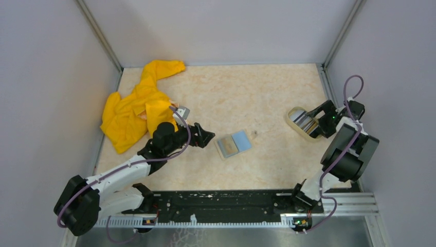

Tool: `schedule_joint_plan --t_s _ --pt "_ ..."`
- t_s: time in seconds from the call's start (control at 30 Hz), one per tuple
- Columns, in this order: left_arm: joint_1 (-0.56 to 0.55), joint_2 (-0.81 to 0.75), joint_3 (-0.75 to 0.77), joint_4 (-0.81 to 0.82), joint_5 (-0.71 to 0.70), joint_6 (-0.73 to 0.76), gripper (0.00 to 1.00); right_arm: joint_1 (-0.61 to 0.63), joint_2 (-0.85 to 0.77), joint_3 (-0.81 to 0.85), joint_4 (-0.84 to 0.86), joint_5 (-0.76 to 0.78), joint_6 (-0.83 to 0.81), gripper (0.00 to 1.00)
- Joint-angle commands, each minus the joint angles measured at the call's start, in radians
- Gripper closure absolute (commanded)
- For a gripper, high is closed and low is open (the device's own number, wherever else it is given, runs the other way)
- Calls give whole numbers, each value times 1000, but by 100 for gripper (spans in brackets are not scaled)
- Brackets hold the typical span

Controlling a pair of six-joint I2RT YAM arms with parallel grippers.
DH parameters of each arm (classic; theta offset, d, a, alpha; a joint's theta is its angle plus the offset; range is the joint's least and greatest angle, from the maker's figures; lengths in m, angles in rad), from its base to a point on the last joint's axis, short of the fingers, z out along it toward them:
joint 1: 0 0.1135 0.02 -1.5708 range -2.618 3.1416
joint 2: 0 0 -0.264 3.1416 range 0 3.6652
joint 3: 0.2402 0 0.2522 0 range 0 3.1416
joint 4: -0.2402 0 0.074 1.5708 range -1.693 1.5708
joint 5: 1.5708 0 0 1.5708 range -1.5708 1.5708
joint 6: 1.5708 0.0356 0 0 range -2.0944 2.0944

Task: Put the credit cards into the card holder
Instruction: Pick up the credit card from the storage box.

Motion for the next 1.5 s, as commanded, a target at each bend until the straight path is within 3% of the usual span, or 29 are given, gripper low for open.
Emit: schedule_joint_plan --t_s 0.0,0.47,0.87,1.47 --pt "5 4 6 32 13 -15 2 7 47 47 -5 2 28 3" --pt "5 -4 -3 42 33 -72 2 14 101 49 101 -230 73 6" --pt "5 -25 -18 48 54 -106 2 37 180 52 126 -282 41 18" --pt "5 -74 -50 44 60 -138 2 2 55 27 75 -352 -18 20"
